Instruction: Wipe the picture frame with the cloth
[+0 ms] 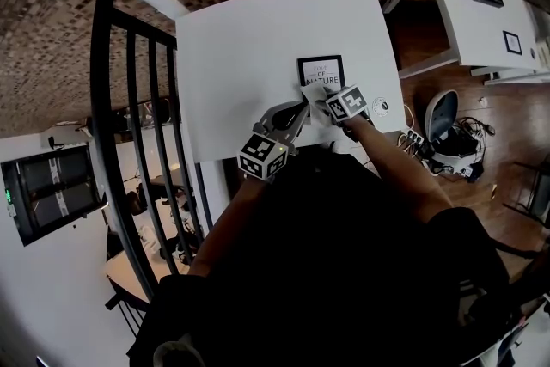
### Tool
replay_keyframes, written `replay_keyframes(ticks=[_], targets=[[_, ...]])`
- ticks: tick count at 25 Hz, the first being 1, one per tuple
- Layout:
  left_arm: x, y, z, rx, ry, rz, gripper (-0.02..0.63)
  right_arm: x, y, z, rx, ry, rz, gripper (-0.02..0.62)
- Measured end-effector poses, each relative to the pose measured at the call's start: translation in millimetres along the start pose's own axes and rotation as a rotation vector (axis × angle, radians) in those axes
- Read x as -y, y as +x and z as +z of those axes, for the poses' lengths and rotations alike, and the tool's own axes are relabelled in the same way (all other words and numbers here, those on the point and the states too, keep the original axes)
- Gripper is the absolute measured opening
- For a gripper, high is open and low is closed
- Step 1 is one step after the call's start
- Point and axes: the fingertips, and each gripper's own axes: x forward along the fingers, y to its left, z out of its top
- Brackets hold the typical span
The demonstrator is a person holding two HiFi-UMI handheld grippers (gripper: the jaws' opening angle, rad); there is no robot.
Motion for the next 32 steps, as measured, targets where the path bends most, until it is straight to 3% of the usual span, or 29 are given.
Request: replay_keyframes(ticks=[23,27,32], targets=[[7.8,21.5,1.8,-0.026,0.016,-0.059,0.0,85.8,-76.2,-31.0,0.064,0.074,-0.165,0.098],[6.9,18.3,4.7,-0.019,0.024,-0.049,0.0,77.4,-98.0,-4.4,0.205,0.09,-0.124,0.098],[-9.2,9.2,6.1,-0.012,0.024,-0.003,0.0,30.1,-139.9,59.3,0.464,0.01,-0.011,0.098]])
